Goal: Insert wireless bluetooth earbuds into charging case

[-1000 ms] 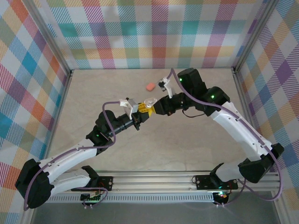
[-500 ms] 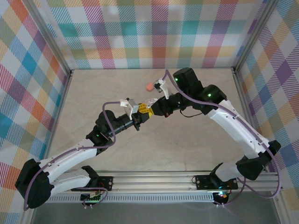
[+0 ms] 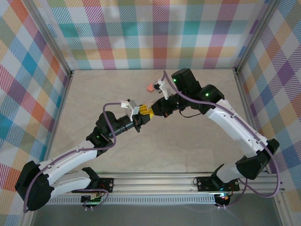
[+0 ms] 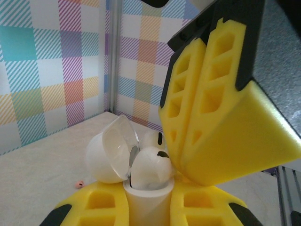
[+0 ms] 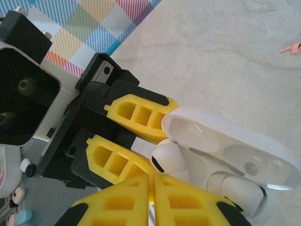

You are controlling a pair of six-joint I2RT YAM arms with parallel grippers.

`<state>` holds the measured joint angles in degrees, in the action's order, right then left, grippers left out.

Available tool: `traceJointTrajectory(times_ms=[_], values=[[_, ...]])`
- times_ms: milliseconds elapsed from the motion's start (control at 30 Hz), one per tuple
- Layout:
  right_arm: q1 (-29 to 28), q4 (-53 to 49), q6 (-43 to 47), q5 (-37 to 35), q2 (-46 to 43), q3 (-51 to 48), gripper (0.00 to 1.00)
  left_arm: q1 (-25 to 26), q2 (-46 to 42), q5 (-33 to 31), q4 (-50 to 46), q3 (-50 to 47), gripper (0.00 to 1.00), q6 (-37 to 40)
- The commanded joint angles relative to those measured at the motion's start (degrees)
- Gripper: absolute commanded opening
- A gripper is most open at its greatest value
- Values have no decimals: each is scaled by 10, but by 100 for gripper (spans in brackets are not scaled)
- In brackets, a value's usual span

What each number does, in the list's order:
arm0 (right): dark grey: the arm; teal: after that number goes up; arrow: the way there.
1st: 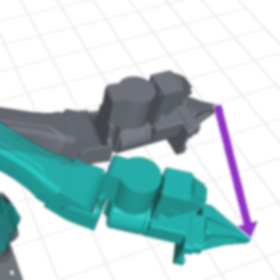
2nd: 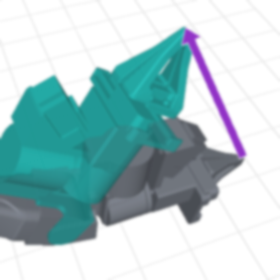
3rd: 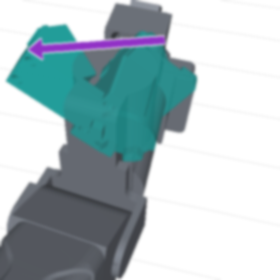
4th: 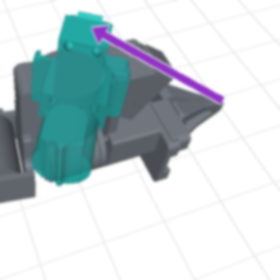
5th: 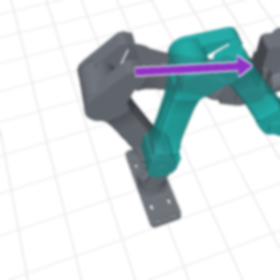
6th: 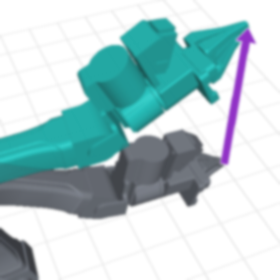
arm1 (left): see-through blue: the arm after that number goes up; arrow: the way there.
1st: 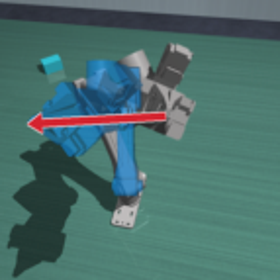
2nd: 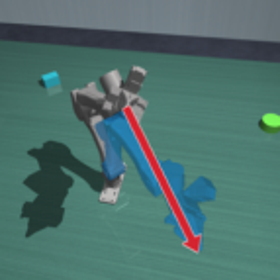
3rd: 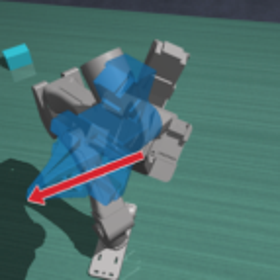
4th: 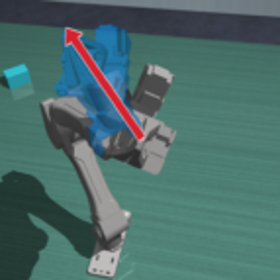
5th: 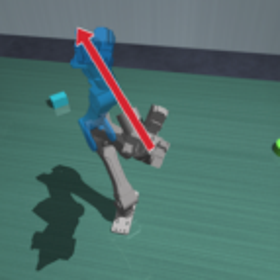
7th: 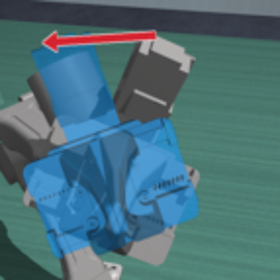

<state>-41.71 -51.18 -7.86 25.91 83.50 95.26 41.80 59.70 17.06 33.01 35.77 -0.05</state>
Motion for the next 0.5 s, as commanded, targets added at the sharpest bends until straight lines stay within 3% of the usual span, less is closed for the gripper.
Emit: traceJointTrajectory(times_ms=[0,467], values=[[-2,-15,7,-30,9,5,13,-4,-18,8,21,-3,0,-3],[1,-2,-6,-48,3,4,13,-4,-29,9,18,-9,0,-3]])
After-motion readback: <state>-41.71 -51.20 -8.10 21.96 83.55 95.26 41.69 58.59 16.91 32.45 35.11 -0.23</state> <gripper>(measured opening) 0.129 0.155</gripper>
